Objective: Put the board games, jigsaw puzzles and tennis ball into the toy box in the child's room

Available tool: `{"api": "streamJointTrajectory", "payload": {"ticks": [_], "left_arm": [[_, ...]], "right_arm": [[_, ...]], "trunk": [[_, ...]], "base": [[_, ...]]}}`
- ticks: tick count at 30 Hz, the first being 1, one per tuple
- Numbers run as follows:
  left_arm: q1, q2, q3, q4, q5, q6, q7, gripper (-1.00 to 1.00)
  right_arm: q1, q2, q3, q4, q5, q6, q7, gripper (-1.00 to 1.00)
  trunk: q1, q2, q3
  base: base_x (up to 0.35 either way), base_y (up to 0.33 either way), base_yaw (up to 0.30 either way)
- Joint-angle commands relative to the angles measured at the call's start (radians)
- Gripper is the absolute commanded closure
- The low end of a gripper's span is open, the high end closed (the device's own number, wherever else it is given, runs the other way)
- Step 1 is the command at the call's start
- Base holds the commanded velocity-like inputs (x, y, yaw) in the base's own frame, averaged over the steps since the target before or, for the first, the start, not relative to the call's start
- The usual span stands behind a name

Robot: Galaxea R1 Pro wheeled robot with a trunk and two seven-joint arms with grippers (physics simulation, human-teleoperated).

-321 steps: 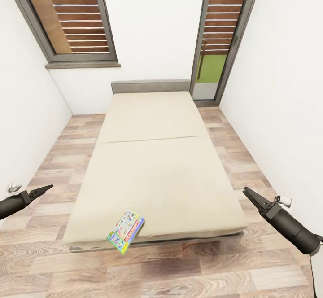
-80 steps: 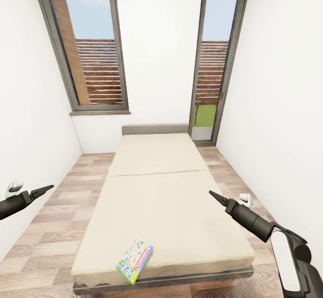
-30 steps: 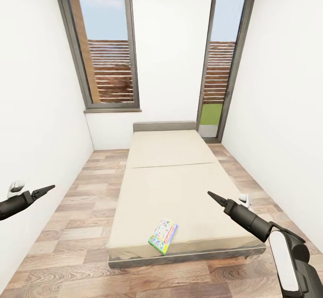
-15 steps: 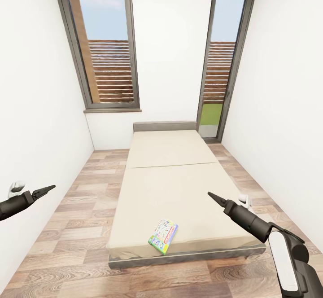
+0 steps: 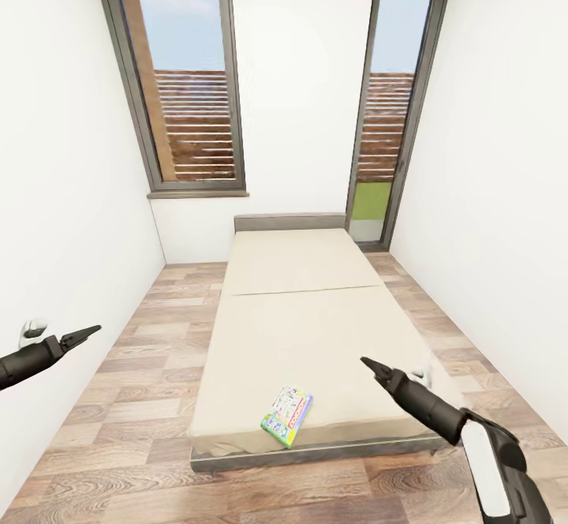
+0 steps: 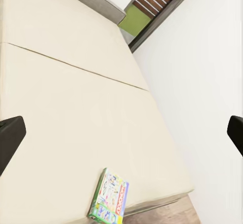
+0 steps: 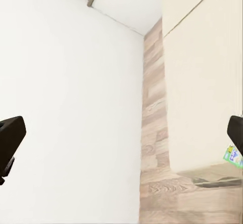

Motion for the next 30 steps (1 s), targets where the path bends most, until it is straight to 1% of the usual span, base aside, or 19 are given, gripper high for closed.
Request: {"api": "streamJointTrajectory", "payload": {"ticks": [1,2,4,5,6,8,9,10,12,13,16,18,19,20,22,24,26,30], "left_arm": [[-0.001,-0.001,0.001,-0.001,0.002,0.010,-0.006,-1.00],[-0.001,-0.001,0.000,-0.001,0.002,0.010,-0.007,-1.00],[-0.001,0.002,-0.001,-0.002,0.002,0.011,-0.012,-1.00],[-0.001,0.004,0.000,-0.002,0.002,0.012,-0.014,-1.00],[-0.001,0.006,0.000,-0.002,0.002,0.012,-0.015,-1.00],[-0.001,0.010,0.003,-0.002,0.001,0.015,-0.017,-1.00],[-0.001,0.010,0.003,-0.002,0.001,0.015,-0.017,-1.00],[-0.001,0.011,0.004,-0.002,0.000,0.016,-0.018,-1.00],[-0.001,0.012,0.005,-0.002,0.000,0.018,-0.018,-1.00],[-0.001,0.012,0.005,-0.002,0.000,0.018,-0.018,-1.00],[-0.001,0.012,0.006,-0.003,0.001,0.019,-0.018,-1.00],[-0.001,0.012,0.006,-0.004,0.001,0.019,-0.018,-1.00],[-0.001,0.012,0.006,-0.005,0.001,0.020,-0.018,-1.00],[-0.001,0.013,0.006,-0.005,0.001,0.020,-0.018,-1.00],[-0.001,0.013,0.005,-0.005,0.001,0.021,-0.018,-1.00],[-0.001,0.013,0.005,-0.005,0.001,0.022,-0.018,-1.00],[-0.001,0.013,0.005,-0.005,0.002,0.023,-0.018,-1.00],[-0.001,0.013,0.004,-0.005,0.003,0.032,-0.018,-1.00]], "right_arm": [[-0.001,0.001,-0.005,0.052,-0.002,0.004,0.007,-1.00],[0.000,0.001,-0.006,0.079,-0.002,0.002,0.008,-1.00],[0.005,-0.002,-0.009,0.193,-0.002,-0.013,0.011,-1.00],[0.008,-0.003,-0.012,0.248,-0.002,-0.032,0.014,-1.00],[0.009,-0.003,-0.013,0.275,-0.002,-0.047,0.016,-1.00],[0.011,-0.004,-0.014,0.366,-0.002,-0.125,0.032,-1.00],[0.011,-0.004,-0.015,0.386,-0.002,-0.147,0.037,-1.00],[0.012,-0.004,-0.014,0.443,0.000,-0.213,0.051,-1.00],[0.012,-0.005,-0.014,0.524,0.002,-0.294,0.079,-1.00],[0.012,-0.005,-0.014,0.546,0.003,-0.312,0.088,-1.00],[0.012,-0.006,-0.016,0.671,0.009,-0.400,0.120,-1.00],[0.012,-0.007,-0.016,0.721,0.012,-0.440,0.126,-1.00],[0.012,-0.012,-0.015,0.769,0.015,-0.487,0.130,-1.00],[0.013,-0.016,-0.015,0.792,0.017,-0.513,0.131,-1.00],[0.012,-0.036,-0.012,0.887,0.025,-0.612,0.134,-1.00],[0.006,-0.044,-0.010,0.951,0.030,-0.655,0.135,-1.00],[-0.005,-0.042,-0.008,1.002,0.034,-0.682,0.137,-1.00],[-0.013,-0.036,0.012,1.027,0.032,-0.694,0.145,-1.00]], "trunk": [[0.001,-0.002,-0.002],[0.001,-0.002,-0.002],[0.001,-0.002,-0.002],[0.001,-0.002,-0.002],[0.001,-0.002,-0.002],[0.001,-0.002,-0.002],[0.001,-0.002,-0.002],[0.001,-0.002,-0.002],[0.001,-0.002,-0.002],[0.001,-0.002,-0.002],[0.001,-0.002,-0.002],[0.001,-0.002,-0.002],[0.001,-0.002,-0.002],[0.001,-0.002,-0.002],[0.001,-0.002,-0.002],[0.001,-0.002,-0.002],[0.001,-0.002,-0.002],[0.001,-0.002,-0.002]], "base": [[0.000,0.000,0.000],[0.000,0.000,0.000],[0.000,0.000,0.000],[0.000,0.000,0.000],[0.000,0.000,0.000],[0.000,0.000,0.000],[0.000,0.000,0.000],[0.000,0.000,0.000],[0.000,0.000,0.000],[0.000,0.000,0.000],[0.000,0.000,0.000],[0.000,0.000,0.000],[0.000,0.000,0.000],[0.000,0.000,0.000],[0.000,0.000,0.000],[0.000,0.000,0.000],[0.000,0.000,0.000],[0.000,0.000,0.000]]}}
